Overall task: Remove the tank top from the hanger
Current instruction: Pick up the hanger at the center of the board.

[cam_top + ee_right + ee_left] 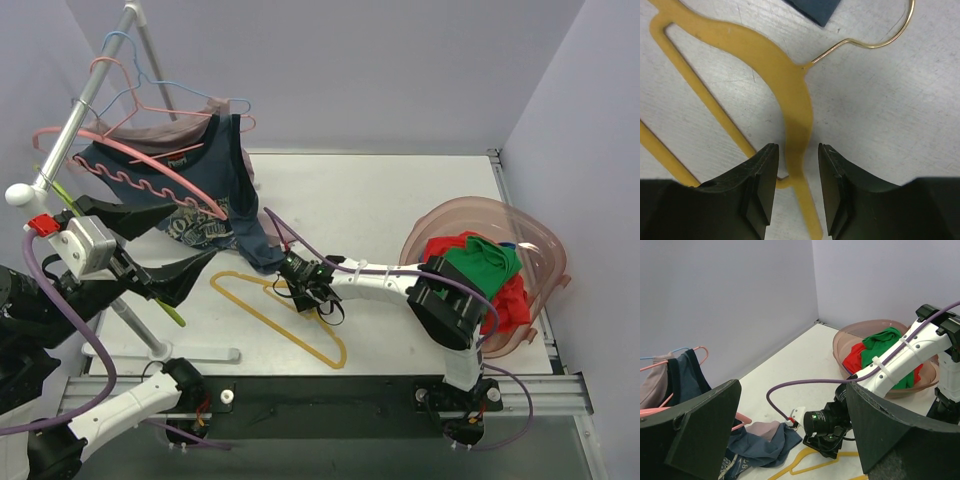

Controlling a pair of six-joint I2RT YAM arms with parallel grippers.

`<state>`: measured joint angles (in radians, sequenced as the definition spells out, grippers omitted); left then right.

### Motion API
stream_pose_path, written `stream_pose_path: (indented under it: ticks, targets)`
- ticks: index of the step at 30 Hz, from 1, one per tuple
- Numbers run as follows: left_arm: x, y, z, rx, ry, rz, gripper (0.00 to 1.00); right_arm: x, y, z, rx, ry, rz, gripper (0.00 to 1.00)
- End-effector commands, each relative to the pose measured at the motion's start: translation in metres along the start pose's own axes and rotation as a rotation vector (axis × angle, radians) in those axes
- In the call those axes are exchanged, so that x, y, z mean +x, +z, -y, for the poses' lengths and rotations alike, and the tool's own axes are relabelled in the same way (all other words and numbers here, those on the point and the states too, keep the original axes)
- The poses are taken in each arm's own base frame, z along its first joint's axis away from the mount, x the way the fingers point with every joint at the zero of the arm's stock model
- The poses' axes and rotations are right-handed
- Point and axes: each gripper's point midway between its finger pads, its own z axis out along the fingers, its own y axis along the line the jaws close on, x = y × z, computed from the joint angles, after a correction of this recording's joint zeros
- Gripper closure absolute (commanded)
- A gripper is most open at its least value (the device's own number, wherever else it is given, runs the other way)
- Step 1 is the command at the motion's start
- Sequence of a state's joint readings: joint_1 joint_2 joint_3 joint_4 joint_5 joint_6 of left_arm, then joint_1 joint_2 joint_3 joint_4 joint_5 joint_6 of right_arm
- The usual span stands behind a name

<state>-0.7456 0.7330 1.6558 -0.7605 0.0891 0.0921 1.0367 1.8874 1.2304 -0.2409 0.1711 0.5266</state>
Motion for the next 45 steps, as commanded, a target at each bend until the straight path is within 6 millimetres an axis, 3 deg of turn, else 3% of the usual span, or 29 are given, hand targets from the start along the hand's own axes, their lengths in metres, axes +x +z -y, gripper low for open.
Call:
stream_pose_path:
  ticks: [1,7,12,16,19,28,33,39,45]
  targets:
    - [-0.003,0.001,-0.003,-0.014,0.014,0.011,0.03,0.02,0.01,0.003,0.029,-0.025,-0.07,0.63]
    - [-0.002,0.002,-0.005,-0.02,0.024,0.012,0.03,0.033,0.019,0.004,0.047,-0.029,-0.114,0.71]
    - [0.004,0.008,-0.003,-0.009,0.019,-0.008,0.03,0.035,0.018,0.01,0.074,-0.026,-0.105,0.91]
    - [0.004,0.018,-0.009,-0.042,0.007,-0.01,0.03,0.025,0.006,0.023,0.105,-0.033,-0.041,0.99]
    - [-0.007,0.026,-0.017,-0.083,-0.013,0.015,0.03,0.019,-0.002,0.034,0.128,-0.027,0.014,1.0]
    - [-0.012,0.066,-0.025,-0.135,-0.127,0.001,0.09,0.005,-0.023,0.058,0.165,-0.019,0.167,1.0]
    - [-0.014,0.077,-0.03,-0.171,-0.189,0.013,0.1,-0.005,-0.039,0.071,0.194,-0.006,0.262,1.0]
    - [0.013,0.107,-0.025,-0.165,-0.285,-0.059,0.14,-0.011,-0.057,0.087,0.217,-0.015,0.351,1.0]
    - [0.02,0.12,-0.031,-0.201,-0.293,-0.06,0.15,-0.002,-0.066,0.089,0.187,0.033,0.308,0.97]
